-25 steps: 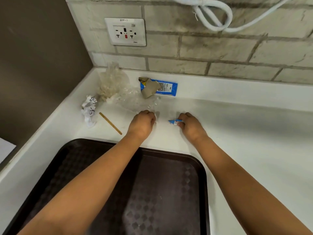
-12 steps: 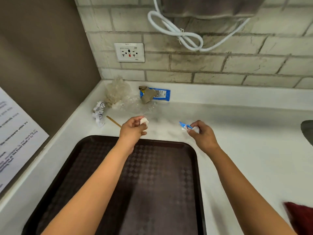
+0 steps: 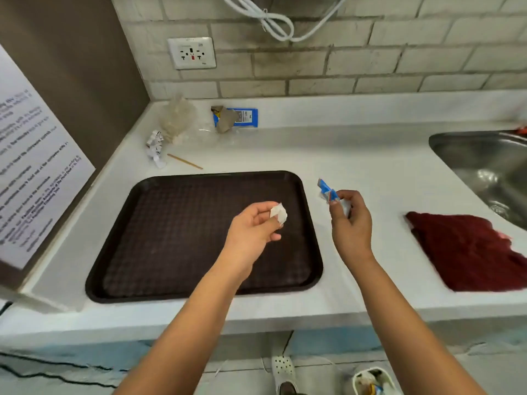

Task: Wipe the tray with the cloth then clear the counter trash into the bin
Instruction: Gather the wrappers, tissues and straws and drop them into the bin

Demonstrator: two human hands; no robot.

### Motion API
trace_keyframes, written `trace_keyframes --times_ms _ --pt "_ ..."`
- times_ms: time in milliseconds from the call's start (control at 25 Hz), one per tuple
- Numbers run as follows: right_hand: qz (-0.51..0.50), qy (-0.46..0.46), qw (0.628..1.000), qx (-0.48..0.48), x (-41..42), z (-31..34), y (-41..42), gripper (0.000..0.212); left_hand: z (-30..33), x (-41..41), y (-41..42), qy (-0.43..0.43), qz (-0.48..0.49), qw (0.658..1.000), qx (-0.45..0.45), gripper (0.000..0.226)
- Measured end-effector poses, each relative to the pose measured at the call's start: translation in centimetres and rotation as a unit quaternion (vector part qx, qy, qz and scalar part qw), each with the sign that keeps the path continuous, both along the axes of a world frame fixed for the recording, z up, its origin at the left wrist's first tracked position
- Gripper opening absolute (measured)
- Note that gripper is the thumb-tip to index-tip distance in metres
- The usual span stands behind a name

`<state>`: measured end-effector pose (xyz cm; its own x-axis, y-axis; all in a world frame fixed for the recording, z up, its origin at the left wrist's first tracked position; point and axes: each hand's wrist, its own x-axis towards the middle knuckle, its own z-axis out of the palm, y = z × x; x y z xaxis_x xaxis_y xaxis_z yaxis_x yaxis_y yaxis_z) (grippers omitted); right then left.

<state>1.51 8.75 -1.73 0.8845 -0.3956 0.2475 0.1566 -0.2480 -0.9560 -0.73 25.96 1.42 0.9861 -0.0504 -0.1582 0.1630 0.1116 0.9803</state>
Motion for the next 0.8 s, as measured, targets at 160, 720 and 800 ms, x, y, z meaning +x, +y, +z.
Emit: trace_keyframes --times_ms 160,720,800 --pt "-0.037 -0.029 0.999 -0.011 -7.5 -3.5 -0.1 0.022 -1.9 -6.3 -1.4 0.024 -0.057 0.998 0.015 0.02" --pt "-0.034 0.171 0.97 -0.171 -27.1 -24.7 -11.3 0.018 -18.3 -19.0 -10.9 0.245 -0.117 0.955 0.12 0.022" --pt "-0.049 0.274 0.952 -0.129 -30.4 -28.9 -13.7 0.016 -22.0 -19.9 -13.5 0.267 -0.106 0.947 0.145 0.024"
